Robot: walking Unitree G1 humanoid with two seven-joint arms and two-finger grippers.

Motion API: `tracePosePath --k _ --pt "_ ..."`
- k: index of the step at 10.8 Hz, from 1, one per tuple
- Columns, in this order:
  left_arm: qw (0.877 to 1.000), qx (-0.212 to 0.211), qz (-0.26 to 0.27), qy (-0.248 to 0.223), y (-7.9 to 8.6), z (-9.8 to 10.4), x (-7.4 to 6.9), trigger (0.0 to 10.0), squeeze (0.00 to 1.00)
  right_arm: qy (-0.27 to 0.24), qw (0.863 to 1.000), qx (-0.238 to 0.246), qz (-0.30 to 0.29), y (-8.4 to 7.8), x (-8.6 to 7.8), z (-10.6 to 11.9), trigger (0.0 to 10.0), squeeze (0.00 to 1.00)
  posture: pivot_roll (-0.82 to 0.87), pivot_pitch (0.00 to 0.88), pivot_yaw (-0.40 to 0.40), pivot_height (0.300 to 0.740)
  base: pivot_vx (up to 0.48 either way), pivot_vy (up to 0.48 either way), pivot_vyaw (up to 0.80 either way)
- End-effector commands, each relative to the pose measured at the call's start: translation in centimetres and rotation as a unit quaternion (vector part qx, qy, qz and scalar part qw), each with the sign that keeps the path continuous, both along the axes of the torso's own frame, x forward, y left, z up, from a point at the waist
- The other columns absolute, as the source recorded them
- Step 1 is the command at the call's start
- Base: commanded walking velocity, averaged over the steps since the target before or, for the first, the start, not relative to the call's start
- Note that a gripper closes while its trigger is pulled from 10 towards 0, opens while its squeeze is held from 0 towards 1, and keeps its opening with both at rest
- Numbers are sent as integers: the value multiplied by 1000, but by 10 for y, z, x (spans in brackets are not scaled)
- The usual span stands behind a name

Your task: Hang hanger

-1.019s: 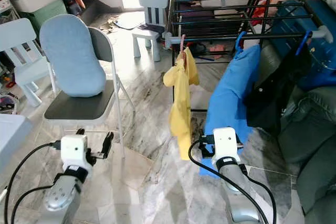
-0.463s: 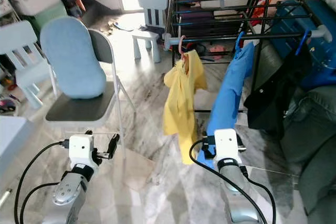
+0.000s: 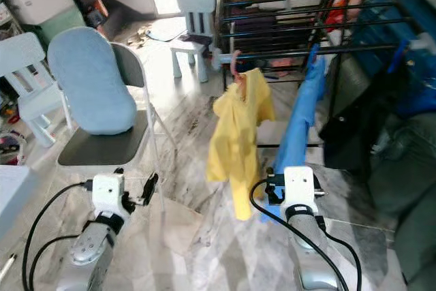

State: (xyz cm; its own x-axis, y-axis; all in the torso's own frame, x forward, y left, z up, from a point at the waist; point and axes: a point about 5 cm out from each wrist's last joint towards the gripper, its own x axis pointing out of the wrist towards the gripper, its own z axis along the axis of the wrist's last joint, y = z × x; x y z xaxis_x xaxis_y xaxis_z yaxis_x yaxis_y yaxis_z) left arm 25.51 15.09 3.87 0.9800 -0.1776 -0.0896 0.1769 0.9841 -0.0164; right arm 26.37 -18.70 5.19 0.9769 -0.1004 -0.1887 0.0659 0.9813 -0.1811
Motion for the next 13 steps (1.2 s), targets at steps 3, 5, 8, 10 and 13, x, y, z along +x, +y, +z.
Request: tracePosePath --k 3,5,8,10,13 --pt "1000 -1 0 -17 -1 11 6 10000 0 -11 1000 -1 -8 1 5 7 10000 0 -233 0 125 740 305 296 -210" --pt "1000 -1 -2 -19 -2 13 5 10000 0 -16 1000 -3 -10 3 8 8 10000 0 -227 0 121 740 291 382 -800" --pt "1000 -1 -7 -18 -3 15 4 10000 0 -23 1000 -6 -16 4 10 11 10000 0 -222 0 117 740 294 381 -440" --pt "1000 0 -11 -14 -4 13 4 10000 0 -27 999 -10 -16 3 11 13 10000 0 -223 0 117 740 309 366 0" --pt "1000 11 -22 -4 -6 9 7 10000 0 -46 998 -33 -24 -4 18 22 10000 0 -230 0 123 740 440 0 0"
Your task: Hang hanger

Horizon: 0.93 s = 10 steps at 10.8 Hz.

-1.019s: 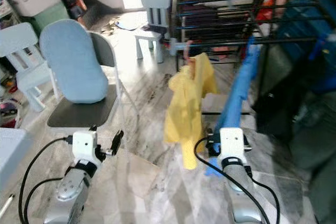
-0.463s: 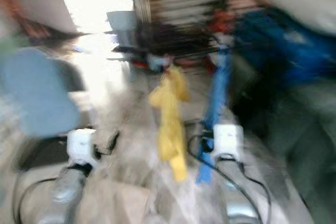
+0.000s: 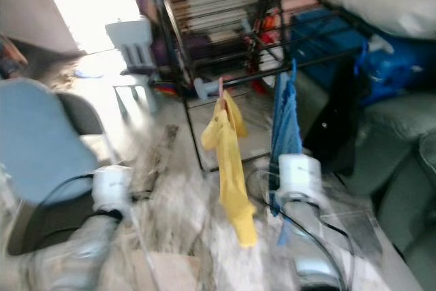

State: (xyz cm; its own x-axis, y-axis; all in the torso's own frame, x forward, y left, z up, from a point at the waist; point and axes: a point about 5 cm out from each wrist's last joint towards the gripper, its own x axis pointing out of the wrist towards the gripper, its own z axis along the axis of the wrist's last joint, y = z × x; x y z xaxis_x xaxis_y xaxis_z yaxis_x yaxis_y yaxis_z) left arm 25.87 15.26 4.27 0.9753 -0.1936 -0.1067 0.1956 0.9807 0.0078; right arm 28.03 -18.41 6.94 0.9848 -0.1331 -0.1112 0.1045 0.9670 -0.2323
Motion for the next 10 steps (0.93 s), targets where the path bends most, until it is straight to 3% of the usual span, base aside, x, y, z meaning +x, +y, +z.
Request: tracePosePath --k 1,5,7,10 --pt "1000 -1 -18 -9 -9 4 4 10000 0 -13 1000 -9 -14 -9 3 6 10000 0 -230 0 122 740 465 0 0" --pt "1000 8 -23 -2 -9 -2 4 10000 0 -22 999 -30 -13 -7 5 9 10000 0 -222 0 122 740 242 -361 0" --pt "1000 17 -22 3 -7 -5 2 10000 0 -23 998 -55 19 -1 9 14 10000 0 -218 0 124 740 0 -216 0" --pt "1000 9 -14 3 -2 -7 1 10000 0 -11 998 -61 11 -3 15 17 10000 0 -209 0 127 740 0 -245 0"
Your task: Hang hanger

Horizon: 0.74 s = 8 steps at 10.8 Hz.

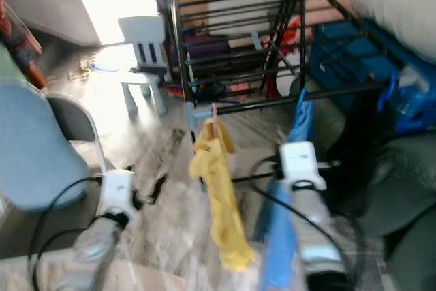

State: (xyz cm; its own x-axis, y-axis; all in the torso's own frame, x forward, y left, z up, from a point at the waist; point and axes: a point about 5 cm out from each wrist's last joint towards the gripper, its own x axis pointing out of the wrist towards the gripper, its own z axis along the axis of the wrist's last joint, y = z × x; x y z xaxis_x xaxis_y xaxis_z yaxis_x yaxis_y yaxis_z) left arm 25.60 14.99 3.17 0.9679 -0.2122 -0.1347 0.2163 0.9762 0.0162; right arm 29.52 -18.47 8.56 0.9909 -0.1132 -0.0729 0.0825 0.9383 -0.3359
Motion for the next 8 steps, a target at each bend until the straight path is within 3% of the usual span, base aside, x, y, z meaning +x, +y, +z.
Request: tracePosePath --k 1,6,8 --pt "1000 -3 6 -5 4 3 3 10000 0 21 1000 6 1 -2 0 -5 10000 0 -205 0 128 740 0 0 0" --pt "1000 6 3 -10 6 7 5 10000 0 63 996 57 15 11 15 -11 10000 0 -195 0 145 740 0 0 0" --pt "1000 8 -3 -6 5 5 5 10000 0 113 988 72 79 41 23 -19 10000 0 -204 0 153 740 0 0 0"
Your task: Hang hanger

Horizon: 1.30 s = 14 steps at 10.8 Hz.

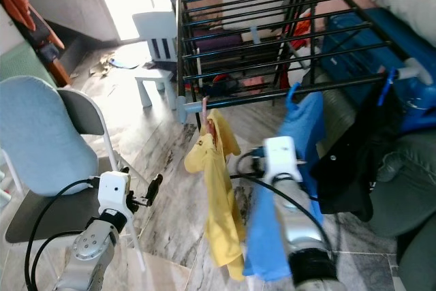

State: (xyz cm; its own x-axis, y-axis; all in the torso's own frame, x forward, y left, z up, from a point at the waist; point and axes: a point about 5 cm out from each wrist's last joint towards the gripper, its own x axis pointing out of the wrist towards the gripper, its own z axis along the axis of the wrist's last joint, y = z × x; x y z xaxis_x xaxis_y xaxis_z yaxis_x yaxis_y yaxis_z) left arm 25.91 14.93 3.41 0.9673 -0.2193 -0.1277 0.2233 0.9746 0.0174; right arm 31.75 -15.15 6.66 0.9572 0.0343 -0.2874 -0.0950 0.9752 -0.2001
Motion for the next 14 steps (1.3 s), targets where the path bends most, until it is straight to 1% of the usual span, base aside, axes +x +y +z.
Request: tracePosePath --k 1,2,3,4,5,6,7,8,10,11,12,13,14 --pt "1000 10 -4 -1 4 1 3 10000 0 22 999 0 28 15 1 -5 10000 0 -203 0 151 740 0 0 0" --pt "1000 10 -4 1 2 -1 2 10000 0 34 999 2 38 22 0 -9 10000 0 -201 0 146 740 0 0 0" --pt "1000 9 -3 6 2 -4 1 10000 0 42 999 -4 24 19 -2 -13 10000 0 -201 0 144 740 0 0 0" --pt "1000 9 -3 15 2 -9 1 10000 0 53 998 -23 -9 7 -7 -20 10000 0 -202 0 144 740 0 0 0" --pt "1000 7 -4 20 2 -10 1 10000 0 55 997 -34 -29 -2 -9 -23 10000 0 -202 0 145 740 0 0 0" --pt "1000 6 -9 25 2 -13 1 10000 0 64 994 -53 -68 -21 -17 -29 10000 0 -214 0 151 740 0 0 0" --pt "1000 7 -15 24 2 -11 5 10000 0 65 991 -65 -98 -36 -21 -30 10000 0 -225 0 161 740 0 0 0" --pt "999 9 -21 22 2 -8 10 10000 0 61 989 -71 -116 -45 -21 -28 10000 0 -232 0 169 740 0 0 0" --pt "999 9 -31 20 -3 -6 12 10000 0 49 987 -90 -125 -52 -18 -24 10000 0 -235 0 172 740 0 0 0" --pt "999 8 -33 18 -6 -5 14 10000 0 31 989 -91 -113 -50 -11 -16 10000 0 -244 0 176 740 0 0 0" --pt "999 8 -33 18 -6 -5 14 10000 0 28 989 -92 -110 -50 -10 -15 10000 0 -244 0 176 740 0 0 0" --pt "999 6 -33 17 -7 -4 14 10000 0 17 991 -100 -87 -47 -2 -8 10000 0 -243 0 172 740 0 0 0" --pt "999 5 -33 18 -9 -4 15 10000 0 17 990 -124 -70 -50 6 -4 10000 0 -240 0 168 740 0 0 0"
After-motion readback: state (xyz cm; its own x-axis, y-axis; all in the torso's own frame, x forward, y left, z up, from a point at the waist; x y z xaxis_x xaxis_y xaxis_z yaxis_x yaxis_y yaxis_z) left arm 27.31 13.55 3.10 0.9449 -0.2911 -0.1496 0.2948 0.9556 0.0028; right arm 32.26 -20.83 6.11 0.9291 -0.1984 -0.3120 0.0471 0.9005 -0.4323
